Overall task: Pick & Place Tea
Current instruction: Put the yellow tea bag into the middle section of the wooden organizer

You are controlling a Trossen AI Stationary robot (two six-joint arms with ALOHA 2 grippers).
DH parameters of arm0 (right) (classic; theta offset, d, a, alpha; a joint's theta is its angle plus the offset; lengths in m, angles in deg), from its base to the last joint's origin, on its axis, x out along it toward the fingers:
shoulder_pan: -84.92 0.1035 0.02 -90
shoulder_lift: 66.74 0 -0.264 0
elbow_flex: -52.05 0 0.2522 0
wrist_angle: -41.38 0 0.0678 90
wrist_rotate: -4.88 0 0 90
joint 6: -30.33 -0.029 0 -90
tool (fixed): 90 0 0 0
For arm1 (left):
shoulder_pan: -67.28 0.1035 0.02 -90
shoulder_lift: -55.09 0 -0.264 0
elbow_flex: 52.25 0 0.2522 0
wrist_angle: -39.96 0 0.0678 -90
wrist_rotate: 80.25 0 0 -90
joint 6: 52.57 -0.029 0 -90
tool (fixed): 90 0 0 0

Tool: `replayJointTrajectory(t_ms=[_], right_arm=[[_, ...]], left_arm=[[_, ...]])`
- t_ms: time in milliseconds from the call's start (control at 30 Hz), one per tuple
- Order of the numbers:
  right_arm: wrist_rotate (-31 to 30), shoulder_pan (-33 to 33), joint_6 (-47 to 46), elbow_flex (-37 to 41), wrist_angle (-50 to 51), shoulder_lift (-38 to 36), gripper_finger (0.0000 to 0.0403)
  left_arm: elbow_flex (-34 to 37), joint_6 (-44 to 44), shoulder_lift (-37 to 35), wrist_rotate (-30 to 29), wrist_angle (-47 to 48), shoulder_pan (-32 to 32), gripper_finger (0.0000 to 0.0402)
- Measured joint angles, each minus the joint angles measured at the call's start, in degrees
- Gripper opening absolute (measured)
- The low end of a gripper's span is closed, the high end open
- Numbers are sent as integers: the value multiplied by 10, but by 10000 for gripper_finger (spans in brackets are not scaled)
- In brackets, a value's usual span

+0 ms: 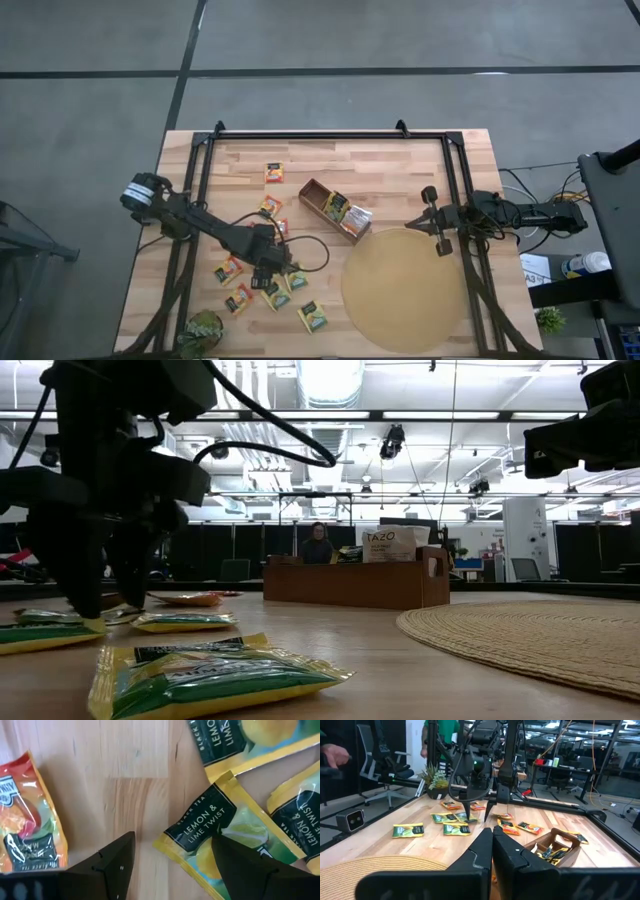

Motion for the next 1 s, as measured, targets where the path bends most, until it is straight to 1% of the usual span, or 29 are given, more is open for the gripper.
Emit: replayJointTrajectory(t_ms=[200,300,400,600,633,667,833,1000], right_arm=[[0,0,0,0,0,0,8],[0,0,0,0,0,0,8],[0,0,0,0,0,0,8],[0,0,0,0,0,0,8],[0,0,0,0,0,0,8],[0,0,0,0,0,0,8],[0,0,0,0,0,0,8],[0,0,0,0,0,0,8]], left_arm=[[14,5,-1,8,-37,1,254],[17,5,-1,13,-41,1,228],[17,5,-1,14,-42,3,176],[17,0,0,15,-41,11,40],[17,0,0,14,-41,13,22],[17,0,0,14,-41,14,12],[11,5,1,12,-28,15,2],[-23,8,-1,-13,43,18,0]])
